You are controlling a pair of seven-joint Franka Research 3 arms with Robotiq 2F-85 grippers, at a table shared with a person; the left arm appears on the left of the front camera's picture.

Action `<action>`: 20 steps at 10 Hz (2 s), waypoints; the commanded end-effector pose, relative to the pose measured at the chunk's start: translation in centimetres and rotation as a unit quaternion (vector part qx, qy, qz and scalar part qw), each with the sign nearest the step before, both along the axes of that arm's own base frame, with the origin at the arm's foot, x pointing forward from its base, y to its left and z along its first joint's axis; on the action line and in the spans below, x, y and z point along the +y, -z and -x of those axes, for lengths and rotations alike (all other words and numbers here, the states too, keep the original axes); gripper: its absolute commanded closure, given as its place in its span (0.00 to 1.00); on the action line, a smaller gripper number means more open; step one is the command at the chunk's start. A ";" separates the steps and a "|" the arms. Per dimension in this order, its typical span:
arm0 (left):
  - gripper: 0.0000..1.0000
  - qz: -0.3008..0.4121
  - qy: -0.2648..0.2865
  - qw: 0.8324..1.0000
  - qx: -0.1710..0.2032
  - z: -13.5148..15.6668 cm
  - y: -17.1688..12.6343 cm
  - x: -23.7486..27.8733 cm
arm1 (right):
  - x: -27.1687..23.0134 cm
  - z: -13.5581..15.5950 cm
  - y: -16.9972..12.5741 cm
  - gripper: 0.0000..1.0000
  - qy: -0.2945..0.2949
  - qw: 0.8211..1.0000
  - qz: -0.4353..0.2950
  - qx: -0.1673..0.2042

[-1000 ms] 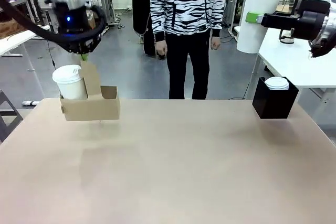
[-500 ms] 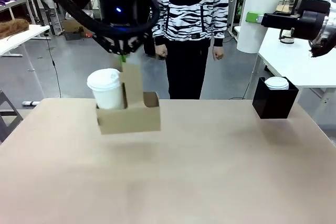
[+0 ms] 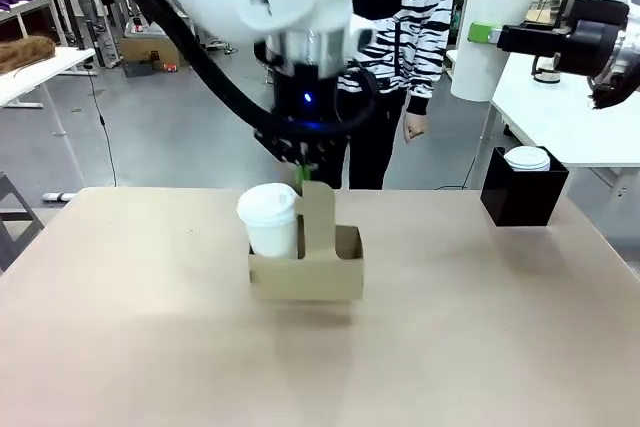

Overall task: Pour a drink into a cup and package it in a carrier.
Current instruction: Position the Cup Carrier in the center of the table, then insert the held 600 ml Paper Cup into the Cup Carrier.

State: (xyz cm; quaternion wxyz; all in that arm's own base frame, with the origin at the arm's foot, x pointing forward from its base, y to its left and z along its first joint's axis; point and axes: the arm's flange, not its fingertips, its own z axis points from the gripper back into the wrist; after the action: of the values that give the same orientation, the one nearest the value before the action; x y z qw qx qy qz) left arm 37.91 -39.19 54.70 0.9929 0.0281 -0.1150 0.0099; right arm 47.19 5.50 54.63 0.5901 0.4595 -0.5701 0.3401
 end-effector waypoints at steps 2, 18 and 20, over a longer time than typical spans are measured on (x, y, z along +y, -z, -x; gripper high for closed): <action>0.98 -0.001 0.011 1.000 -0.024 1.0 3.3 -1.1 | 0.1 -0.2 -0.4 0.19 0.000 1.000 -0.003 -0.011; 0.00 0.028 0.139 0.990 0.002 4.5 -5.6 5.0 | 6.1 -2.3 5.6 0.19 -0.151 0.987 0.053 0.020; 0.00 -0.033 0.236 0.971 -0.009 5.1 -7.9 11.2 | 9.3 -1.0 8.1 0.19 -0.207 0.977 0.046 -0.004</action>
State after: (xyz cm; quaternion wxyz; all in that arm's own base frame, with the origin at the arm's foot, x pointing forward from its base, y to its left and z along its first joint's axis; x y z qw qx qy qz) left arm 32.94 -32.09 63.06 0.9767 0.0061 -0.1148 -0.1812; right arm 47.95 14.52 46.26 0.5562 0.5324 -0.4472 0.4552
